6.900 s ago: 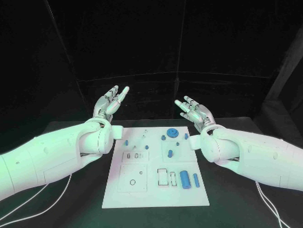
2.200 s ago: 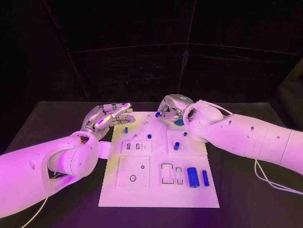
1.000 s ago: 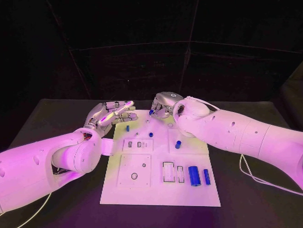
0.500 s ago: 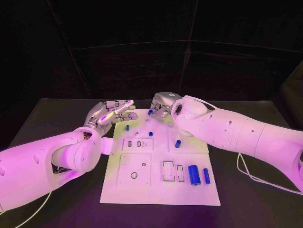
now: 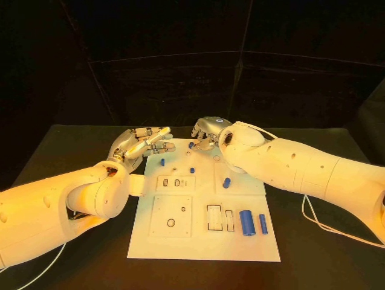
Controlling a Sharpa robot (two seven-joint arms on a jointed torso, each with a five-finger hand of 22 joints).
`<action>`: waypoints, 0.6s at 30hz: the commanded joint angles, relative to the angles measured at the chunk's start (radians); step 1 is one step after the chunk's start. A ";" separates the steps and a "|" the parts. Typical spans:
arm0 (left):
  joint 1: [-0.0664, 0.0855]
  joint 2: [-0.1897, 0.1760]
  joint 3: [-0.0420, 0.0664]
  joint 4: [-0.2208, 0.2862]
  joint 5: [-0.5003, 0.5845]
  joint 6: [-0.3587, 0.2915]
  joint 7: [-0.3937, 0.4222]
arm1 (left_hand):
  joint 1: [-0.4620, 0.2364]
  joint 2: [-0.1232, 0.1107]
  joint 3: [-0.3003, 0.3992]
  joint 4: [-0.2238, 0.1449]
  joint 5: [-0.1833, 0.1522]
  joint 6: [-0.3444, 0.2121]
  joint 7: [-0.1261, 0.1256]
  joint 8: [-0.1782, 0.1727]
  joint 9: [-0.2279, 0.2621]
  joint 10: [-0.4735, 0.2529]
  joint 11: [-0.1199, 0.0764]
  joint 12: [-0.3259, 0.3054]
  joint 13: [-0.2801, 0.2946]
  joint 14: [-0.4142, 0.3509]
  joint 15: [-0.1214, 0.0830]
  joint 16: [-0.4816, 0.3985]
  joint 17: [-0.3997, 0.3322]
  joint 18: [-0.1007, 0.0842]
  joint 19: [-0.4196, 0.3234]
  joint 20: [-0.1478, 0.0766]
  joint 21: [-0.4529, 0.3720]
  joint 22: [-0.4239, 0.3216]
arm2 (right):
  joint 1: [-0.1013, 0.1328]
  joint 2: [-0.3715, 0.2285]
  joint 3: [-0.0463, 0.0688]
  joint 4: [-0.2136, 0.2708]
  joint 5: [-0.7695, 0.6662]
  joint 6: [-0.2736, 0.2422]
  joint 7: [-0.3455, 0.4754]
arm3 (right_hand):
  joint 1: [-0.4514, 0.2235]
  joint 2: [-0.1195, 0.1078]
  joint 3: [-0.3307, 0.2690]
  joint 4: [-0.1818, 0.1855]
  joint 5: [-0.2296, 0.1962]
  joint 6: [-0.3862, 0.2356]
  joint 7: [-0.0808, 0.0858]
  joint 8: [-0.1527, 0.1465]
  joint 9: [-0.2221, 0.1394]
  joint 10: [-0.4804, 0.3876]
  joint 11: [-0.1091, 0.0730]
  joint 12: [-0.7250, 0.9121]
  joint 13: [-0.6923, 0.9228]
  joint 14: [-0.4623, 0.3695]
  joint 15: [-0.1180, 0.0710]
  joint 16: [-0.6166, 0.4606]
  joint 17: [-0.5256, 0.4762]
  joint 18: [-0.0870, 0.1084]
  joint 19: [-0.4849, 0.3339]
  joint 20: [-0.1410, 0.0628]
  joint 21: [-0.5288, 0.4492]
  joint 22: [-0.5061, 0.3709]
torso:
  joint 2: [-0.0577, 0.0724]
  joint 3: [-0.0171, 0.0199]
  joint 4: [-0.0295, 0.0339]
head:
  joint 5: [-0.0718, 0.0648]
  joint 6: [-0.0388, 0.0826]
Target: Assemble the parts on the task board
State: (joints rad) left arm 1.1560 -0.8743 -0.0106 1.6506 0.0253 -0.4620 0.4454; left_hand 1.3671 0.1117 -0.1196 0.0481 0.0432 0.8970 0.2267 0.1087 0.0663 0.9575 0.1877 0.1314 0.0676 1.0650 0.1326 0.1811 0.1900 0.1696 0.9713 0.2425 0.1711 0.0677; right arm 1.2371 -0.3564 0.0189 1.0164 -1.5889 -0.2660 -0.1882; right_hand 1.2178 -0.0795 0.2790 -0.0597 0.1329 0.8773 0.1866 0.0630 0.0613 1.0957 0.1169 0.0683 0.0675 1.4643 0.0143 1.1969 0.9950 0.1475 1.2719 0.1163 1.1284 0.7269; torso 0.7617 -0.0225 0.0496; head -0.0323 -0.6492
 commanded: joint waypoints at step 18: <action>0.008 -0.024 0.001 -0.015 -0.006 0.032 0.006 | 0.003 0.003 0.000 -0.007 0.005 -0.006 0.009 -0.006 -0.001 -0.006 -0.001 -0.005 -0.001 -0.003 0.004 -0.006 0.001 0.012 0.005 0.001 -0.004 -0.001 | 0.013 -0.312 0.000 0.300 0.188 -0.060 -0.051 | 0.066 -0.054 -0.129 0.073 0.097 0.049 -0.049 0.044 0.015 0.285 -0.088 0.682 0.588 0.059 -0.067 0.186 0.250 -0.044 0.091 -0.046 0.141 0.219 | -0.005 0.0050 -0.0233 | -0.005 0.013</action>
State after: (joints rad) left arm 1.1624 -0.8977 -0.0107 1.6354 0.0252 -0.4528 0.4444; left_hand 1.3671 0.1117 -0.1196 0.0481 0.0432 0.8971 0.2267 0.1088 0.0663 0.9576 0.1877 0.1306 0.0676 1.0650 0.1326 0.1811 0.1899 0.1695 0.9712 0.2425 0.1711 0.0679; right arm 1.2478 -0.6595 0.0192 1.3031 -1.4926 -0.3429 -0.2044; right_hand 1.2821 -0.1293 0.1586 0.0083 0.2247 0.9308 0.1376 0.1042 0.0771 1.3842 0.0310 0.6725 0.5861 1.4660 -0.0465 1.3681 1.2250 0.1177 1.3580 0.0694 1.2619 0.9352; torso 0.7578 -0.0197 0.0327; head -0.0360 -0.6385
